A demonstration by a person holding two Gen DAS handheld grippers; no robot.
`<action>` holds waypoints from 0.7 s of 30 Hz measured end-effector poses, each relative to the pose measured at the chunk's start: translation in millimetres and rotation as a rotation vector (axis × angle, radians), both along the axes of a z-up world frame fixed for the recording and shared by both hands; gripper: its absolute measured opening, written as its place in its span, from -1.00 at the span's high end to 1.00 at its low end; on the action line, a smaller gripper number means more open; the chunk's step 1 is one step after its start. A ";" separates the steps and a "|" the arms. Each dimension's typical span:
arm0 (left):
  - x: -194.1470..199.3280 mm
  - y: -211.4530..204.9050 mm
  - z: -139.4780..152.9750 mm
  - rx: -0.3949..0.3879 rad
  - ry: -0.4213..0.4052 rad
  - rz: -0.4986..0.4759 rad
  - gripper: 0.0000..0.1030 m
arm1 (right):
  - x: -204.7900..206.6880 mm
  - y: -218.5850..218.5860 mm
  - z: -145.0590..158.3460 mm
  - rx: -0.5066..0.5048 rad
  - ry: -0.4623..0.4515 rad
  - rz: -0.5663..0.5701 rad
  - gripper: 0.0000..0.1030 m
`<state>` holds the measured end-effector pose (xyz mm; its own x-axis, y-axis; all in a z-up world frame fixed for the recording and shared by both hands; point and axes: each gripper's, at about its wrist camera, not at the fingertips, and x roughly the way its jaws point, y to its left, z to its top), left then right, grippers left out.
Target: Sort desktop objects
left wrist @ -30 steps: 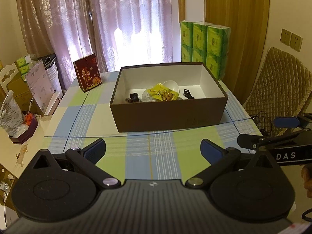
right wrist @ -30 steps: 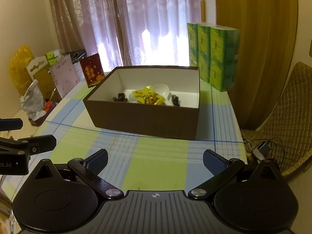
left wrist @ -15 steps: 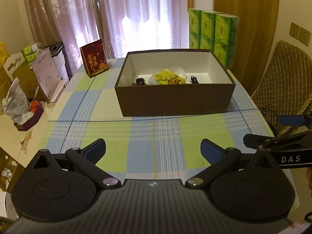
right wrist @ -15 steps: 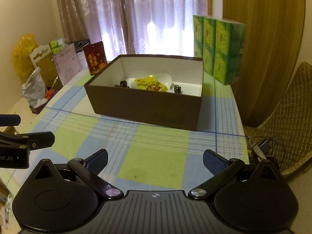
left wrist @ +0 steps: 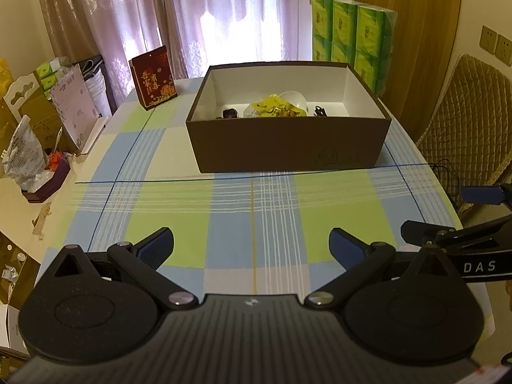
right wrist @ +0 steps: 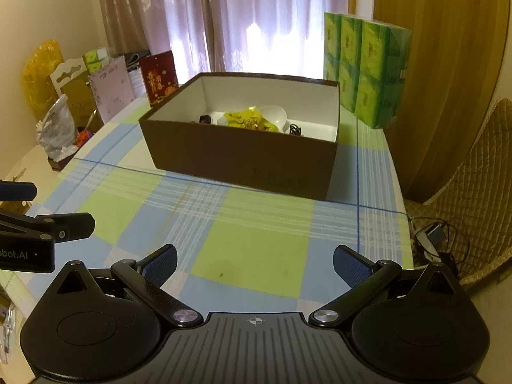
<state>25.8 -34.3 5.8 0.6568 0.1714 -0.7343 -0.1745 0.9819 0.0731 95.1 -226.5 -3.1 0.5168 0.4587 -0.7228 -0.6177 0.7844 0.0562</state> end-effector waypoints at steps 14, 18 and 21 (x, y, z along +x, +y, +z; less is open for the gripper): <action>12.1 2.8 -16.6 -0.012 0.052 -0.022 -0.98 | 3.7 6.6 -21.3 -0.043 0.049 0.001 -0.96; 16.5 4.6 -19.6 -0.012 0.064 -0.027 -0.98 | 6.7 9.3 -24.9 -0.050 0.058 -0.002 -0.96; 20.6 6.9 -20.8 -0.011 0.070 -0.030 -0.98 | 9.4 11.5 -26.4 -0.054 0.062 -0.006 -0.96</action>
<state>46.4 -27.4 -15.0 0.6082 0.1439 -0.7806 -0.1394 0.9875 0.0734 104.5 -215.0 -29.6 0.4732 0.4153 -0.7769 -0.6094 0.7912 0.0518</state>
